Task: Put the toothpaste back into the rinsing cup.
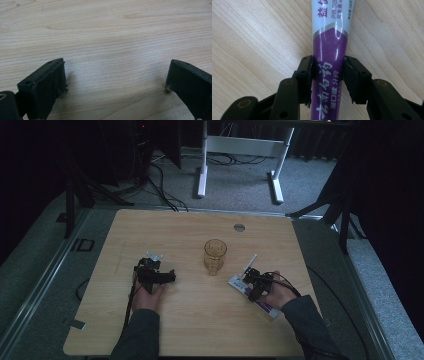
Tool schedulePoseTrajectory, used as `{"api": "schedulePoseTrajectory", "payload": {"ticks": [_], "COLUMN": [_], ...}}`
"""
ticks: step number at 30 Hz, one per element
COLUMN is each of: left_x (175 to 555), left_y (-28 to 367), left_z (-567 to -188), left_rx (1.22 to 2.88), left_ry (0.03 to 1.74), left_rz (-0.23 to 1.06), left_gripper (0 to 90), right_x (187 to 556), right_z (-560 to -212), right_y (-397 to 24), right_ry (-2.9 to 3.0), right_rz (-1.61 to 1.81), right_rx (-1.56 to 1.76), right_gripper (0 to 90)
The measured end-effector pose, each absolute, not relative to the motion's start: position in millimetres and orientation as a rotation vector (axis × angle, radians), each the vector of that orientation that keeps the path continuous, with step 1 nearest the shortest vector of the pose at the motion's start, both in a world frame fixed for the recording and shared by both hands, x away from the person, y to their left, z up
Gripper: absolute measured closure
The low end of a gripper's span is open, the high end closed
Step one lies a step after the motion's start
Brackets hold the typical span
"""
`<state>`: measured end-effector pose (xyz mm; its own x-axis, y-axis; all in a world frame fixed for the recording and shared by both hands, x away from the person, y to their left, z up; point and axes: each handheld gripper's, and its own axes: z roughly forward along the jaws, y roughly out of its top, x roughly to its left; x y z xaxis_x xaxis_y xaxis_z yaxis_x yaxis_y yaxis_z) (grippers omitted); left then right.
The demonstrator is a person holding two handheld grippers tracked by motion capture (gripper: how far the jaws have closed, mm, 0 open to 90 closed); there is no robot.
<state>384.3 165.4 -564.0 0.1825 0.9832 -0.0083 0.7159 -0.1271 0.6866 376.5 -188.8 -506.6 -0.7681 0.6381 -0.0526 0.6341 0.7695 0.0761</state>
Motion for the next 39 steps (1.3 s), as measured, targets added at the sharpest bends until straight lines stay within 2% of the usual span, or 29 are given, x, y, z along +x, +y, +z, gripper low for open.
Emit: {"api": "schedulePoseTrajectory", "payload": {"ticks": [23, 39], "left_x": [384.3, 384.5], "left_y": [165.4, 165.3], "left_z": [-564.1, -564.1], "left_rx": [1.907, 1.906], "left_ry": [1.591, 1.590], "left_rz": [0.623, 0.623], "left_gripper": [2.7, 2.7], "right_x": [382.1, 378.4], "right_z": [-516.8, -511.2], "right_y": [-188.1, -187.9], "right_ry": [2.894, 2.885], "right_rz": [0.065, 0.077], "right_rx": [1.093, 1.039], "right_gripper": [58.7, 69.8]}}
